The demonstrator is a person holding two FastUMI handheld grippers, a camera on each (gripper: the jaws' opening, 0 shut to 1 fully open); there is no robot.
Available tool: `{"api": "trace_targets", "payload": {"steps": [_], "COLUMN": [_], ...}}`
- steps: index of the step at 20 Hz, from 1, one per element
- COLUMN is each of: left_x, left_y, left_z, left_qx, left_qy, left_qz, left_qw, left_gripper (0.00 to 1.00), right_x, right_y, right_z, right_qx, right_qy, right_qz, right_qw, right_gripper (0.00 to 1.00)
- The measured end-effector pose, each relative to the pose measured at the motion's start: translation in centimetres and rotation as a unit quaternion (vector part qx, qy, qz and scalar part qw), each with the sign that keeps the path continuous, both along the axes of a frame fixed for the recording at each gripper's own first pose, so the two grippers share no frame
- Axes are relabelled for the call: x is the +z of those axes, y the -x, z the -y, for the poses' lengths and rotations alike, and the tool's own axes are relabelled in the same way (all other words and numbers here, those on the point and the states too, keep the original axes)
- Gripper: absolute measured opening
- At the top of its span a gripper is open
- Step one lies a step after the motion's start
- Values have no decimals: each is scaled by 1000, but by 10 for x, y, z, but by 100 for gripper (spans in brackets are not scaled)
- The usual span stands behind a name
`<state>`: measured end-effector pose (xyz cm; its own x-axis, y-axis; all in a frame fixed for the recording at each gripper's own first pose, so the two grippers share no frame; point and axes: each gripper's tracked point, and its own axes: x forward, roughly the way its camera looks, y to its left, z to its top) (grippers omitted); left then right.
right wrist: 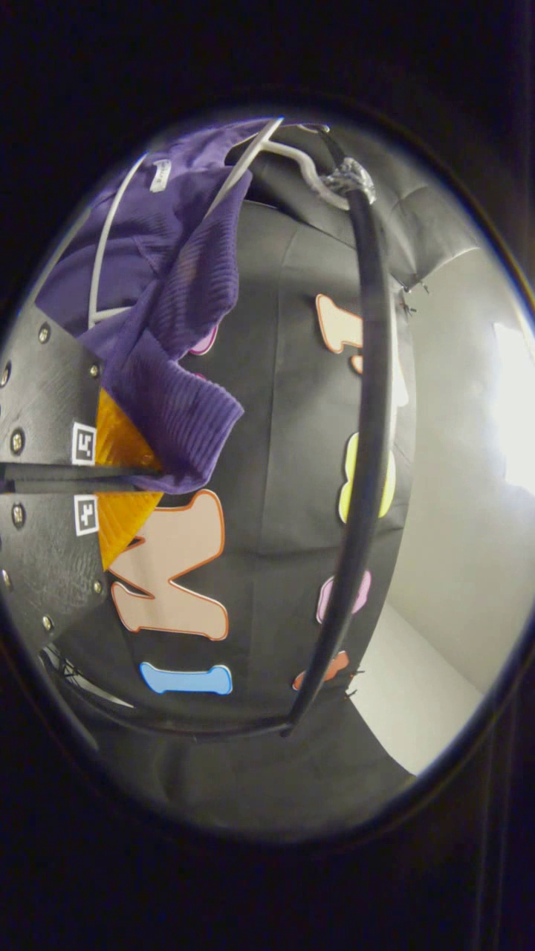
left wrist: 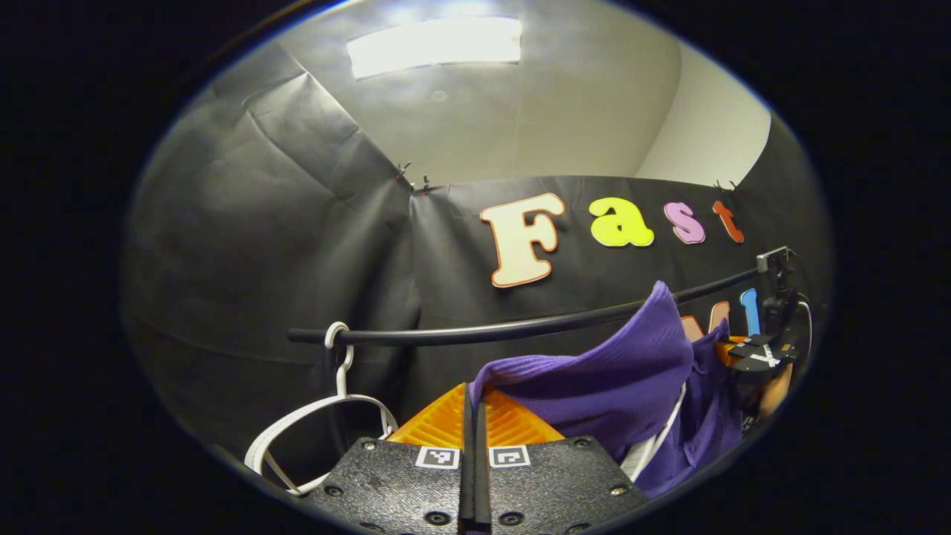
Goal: Grasp the clothes on the hanger with both hands and then place them into the laundry hamper below.
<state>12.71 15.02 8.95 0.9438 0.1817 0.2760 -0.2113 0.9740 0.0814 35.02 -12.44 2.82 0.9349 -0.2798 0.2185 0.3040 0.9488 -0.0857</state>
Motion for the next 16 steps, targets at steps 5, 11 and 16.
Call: {"api": "trace_targets", "payload": {"steps": [5,11,16], "left_x": [-32,-81,-108], "left_y": [-17,-26,-19], "left_z": [-16,-12,-17], "left_qx": [1,-26,-33], "left_qy": [24,61,87], "left_qz": [-30,-67,-86], "left_qw": [999,996,992], "left_gripper": [0,0,0], "right_x": [-38,-87,-131], "right_y": [-27,-45,-48], "right_z": [6,-8,-16], "right_qx": [-5,8,16], "right_qy": [-3,-13,-35], "right_qz": [-37,-83,-119], "right_qw": [999,996,992], "right_gripper": [0,0,0]}}
